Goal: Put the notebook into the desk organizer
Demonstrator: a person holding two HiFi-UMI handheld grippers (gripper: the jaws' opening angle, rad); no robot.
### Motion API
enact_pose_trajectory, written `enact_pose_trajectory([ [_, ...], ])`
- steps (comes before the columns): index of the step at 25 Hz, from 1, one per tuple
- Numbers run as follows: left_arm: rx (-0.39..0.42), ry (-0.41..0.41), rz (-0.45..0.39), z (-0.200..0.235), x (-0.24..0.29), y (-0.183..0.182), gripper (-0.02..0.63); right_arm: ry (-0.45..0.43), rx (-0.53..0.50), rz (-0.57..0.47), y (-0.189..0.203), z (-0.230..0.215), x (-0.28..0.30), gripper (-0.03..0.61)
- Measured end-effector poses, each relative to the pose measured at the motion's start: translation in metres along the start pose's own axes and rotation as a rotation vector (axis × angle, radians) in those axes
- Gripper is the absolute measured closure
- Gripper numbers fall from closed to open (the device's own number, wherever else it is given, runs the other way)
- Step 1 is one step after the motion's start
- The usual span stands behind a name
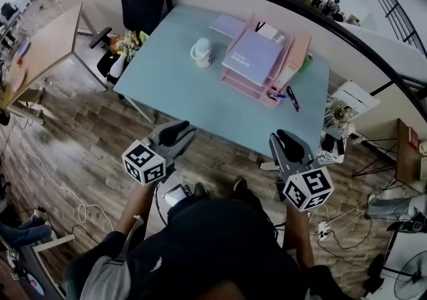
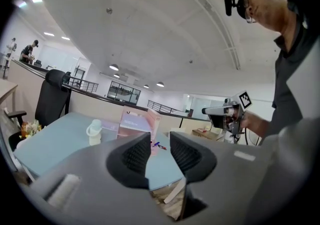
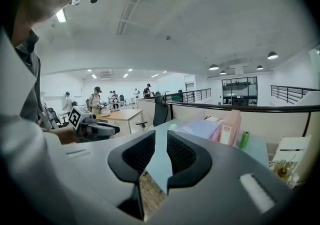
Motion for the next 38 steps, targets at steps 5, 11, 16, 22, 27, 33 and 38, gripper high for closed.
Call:
enact_pose_trajectory([
  [5, -0.018, -0.042, 0.003, 0.005, 0.004, 0.006, 0.485, -0.048, -0.008, 0.011, 0.000, -0.015, 0.018, 0.523],
  [11, -0.017, -0.129, -0.027, -0.005, 0.010, -0.002, 0.485, -0.149, 0.003, 0.003, 0.007, -0.031, 0.039, 0.523],
  [16, -0.011, -0.183, -0.031, -0.006, 0.030, -0.012, 0.485, -0.192, 0.010, -0.004, 0.009, -0.062, 0.048, 0.523],
  [22, -0.011, -0.206, -0.041, -0.014, 0.071, -0.021, 0.485, -0.241, 0.024, -0.010, 0.015, -0.099, 0.062, 0.523],
  [27, -0.019, -0.248, -0.039, -0.015, 0.097, -0.022, 0.485, -0.287, 0.033, -0.009, 0.022, -0.127, 0.075, 0.523],
  [33, -0.048, -0.294, -0.035, -0.008, 0.116, -0.020, 0.485, -0.351, 0.046, -0.002, 0.028, -0.144, 0.096, 0.523],
  [38, -0.055, -0.318, -0.030, -0.007, 0.126, -0.021, 0.485, -0.389, 0.067, 0.002, 0.038, -0.149, 0.109, 0.523],
])
Point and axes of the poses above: the fingertips, and each gripper's own axes: x forward along the fingers, z to its left, y out of its underside, the point moved 4 cm from there along -x, backward along the fingers, and after that the axes turned 6 degrees about -x, right-handed, at the moved point
